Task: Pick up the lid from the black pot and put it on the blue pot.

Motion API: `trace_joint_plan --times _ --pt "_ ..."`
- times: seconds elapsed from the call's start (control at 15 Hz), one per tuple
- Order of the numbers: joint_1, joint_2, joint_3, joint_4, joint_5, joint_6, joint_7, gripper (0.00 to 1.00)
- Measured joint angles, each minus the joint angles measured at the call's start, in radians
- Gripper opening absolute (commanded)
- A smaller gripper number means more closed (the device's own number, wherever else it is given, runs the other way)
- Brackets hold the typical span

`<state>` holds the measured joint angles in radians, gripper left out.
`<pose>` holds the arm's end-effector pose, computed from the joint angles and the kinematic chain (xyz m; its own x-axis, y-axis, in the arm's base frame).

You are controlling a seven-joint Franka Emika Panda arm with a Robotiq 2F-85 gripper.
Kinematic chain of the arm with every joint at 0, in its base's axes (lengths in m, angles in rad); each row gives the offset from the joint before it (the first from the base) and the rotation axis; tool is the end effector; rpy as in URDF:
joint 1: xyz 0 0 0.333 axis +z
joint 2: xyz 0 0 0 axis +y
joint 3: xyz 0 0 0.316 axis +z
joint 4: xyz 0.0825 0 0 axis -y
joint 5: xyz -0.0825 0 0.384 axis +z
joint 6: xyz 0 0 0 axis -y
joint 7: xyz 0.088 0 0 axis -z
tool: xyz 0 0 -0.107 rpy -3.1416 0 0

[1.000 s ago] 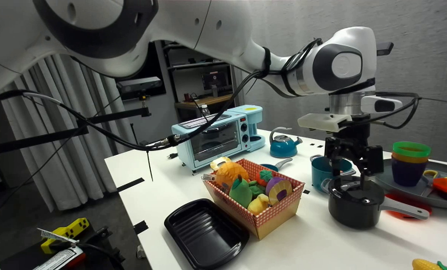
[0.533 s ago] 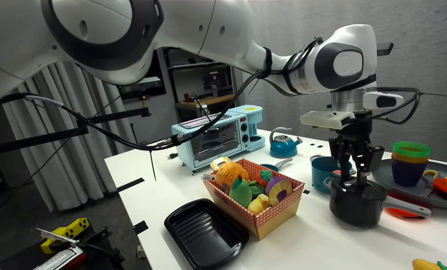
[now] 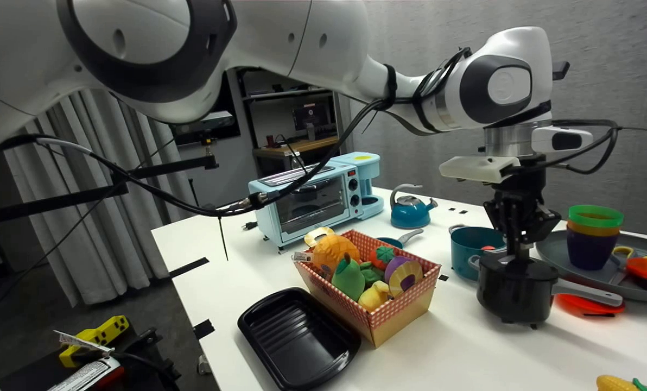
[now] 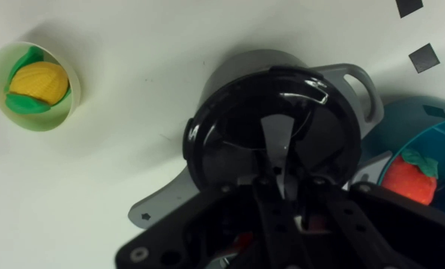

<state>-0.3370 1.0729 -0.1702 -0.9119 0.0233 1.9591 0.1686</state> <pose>0.7138 -0.3333 0.2290 0.8266 -0.5628 0.0035 -0.5585 -0.8195 0.1289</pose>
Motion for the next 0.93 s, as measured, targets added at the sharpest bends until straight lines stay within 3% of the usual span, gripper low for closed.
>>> trace_joint_plan --times 0.93 --pt "0.036 -0.101 0.061 -0.002 0.0 0.004 -0.064 0.03"
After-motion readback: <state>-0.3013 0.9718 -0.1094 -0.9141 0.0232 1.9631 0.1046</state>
